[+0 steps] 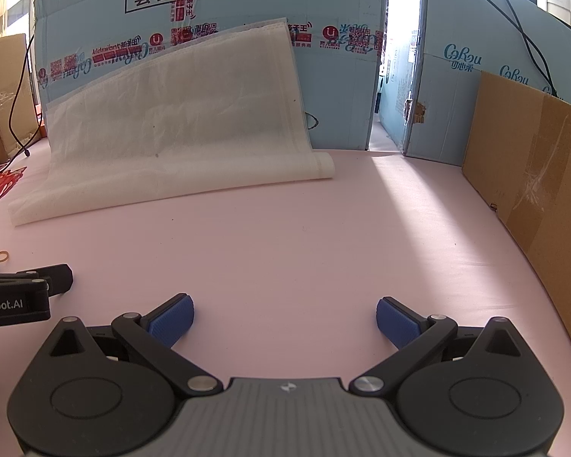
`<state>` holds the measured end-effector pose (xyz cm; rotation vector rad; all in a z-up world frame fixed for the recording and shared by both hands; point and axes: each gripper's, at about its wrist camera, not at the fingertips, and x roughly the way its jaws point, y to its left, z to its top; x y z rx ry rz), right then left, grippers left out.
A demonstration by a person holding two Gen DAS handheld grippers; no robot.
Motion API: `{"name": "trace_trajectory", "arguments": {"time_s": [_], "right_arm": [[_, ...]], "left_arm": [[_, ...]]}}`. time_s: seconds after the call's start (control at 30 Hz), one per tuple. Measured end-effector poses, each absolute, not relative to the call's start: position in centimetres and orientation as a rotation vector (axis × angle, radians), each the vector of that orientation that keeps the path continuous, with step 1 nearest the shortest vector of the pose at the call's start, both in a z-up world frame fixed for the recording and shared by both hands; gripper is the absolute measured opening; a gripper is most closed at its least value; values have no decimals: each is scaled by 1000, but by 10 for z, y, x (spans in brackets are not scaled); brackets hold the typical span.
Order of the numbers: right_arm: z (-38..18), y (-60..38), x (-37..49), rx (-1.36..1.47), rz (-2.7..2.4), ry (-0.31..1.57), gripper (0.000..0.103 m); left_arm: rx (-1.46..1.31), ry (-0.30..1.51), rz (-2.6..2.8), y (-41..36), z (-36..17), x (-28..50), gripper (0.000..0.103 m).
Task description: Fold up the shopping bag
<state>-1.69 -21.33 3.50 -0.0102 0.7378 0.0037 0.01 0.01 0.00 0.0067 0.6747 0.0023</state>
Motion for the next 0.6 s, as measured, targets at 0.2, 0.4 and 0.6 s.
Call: {"name": "trace_trajectory", "arguments": {"time_s": [0.2,0.4,0.6], "right_arm": [[36,-213,-17,-9,4,739,103],[36,-215,-17,-3,6,740,103],[36,-215,-17,-6,5,740,103]], "left_arm": [[2,675,0,2,0,1,103],[-1,675,-2,3,0,2,103],[2,675,-1,2,0,1,103]]}}
